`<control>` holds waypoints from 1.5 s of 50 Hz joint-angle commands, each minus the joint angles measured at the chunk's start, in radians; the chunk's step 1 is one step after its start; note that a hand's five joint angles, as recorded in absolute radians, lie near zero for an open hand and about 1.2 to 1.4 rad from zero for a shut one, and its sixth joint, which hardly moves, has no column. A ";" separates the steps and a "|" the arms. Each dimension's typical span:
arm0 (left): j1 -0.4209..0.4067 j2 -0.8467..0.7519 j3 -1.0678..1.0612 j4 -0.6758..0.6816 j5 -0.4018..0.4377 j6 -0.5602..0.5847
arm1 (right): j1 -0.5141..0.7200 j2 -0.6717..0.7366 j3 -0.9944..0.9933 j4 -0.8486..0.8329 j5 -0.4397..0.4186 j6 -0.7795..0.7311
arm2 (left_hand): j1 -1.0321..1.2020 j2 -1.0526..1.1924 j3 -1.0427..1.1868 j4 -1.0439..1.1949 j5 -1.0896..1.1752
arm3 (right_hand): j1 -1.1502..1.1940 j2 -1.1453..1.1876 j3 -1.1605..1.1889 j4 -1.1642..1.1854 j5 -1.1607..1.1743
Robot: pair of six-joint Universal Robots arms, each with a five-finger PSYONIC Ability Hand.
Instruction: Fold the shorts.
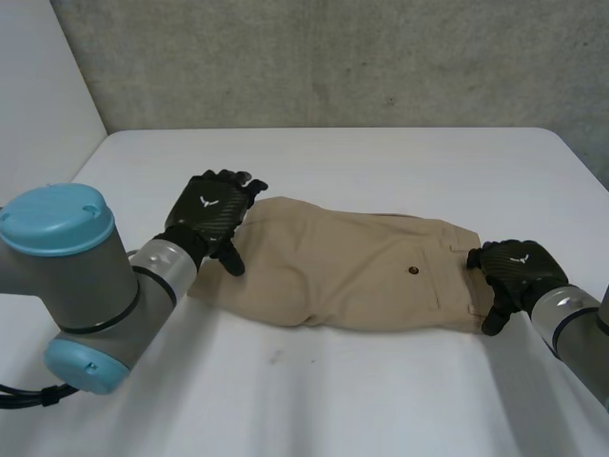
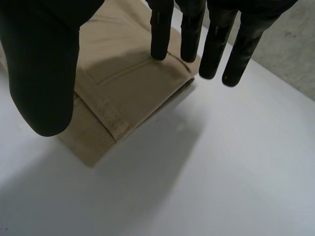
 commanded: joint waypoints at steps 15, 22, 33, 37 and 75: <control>0.009 0.056 -0.089 -0.002 -0.014 -0.007 | -0.097 0.023 -0.028 -0.038 0.026 -0.017 | 0.020 0.017 0.004 0.011 -0.004 | 1.073 1.026 1.016 1.020 1.027; 0.020 0.104 -0.126 -0.004 -0.012 -0.008 | -0.200 -0.036 -0.061 0.000 0.040 -0.227 | 0.014 0.011 -0.002 0.005 -0.010 | 1.073 1.026 1.016 1.020 1.027; 0.043 0.151 -0.177 -0.005 -0.009 -0.008 | 0.129 -0.027 -0.328 0.167 0.104 -0.309 | 0.008 0.005 -0.008 -0.001 -0.016 | 1.073 1.026 1.016 1.020 1.027; 0.043 0.160 -0.177 -0.007 -0.011 -0.007 | 0.258 0.015 -0.425 0.193 0.095 -0.324 | 0.008 0.005 -0.008 -0.001 -0.016 | 1.073 1.026 1.016 1.020 1.027; -0.044 0.127 0.026 0.045 -0.014 -0.088 | 0.292 -0.053 -0.391 0.163 0.004 0.236 | 0.017 0.014 0.001 0.008 -0.007 | -0.148 -0.196 -0.205 -0.202 -0.195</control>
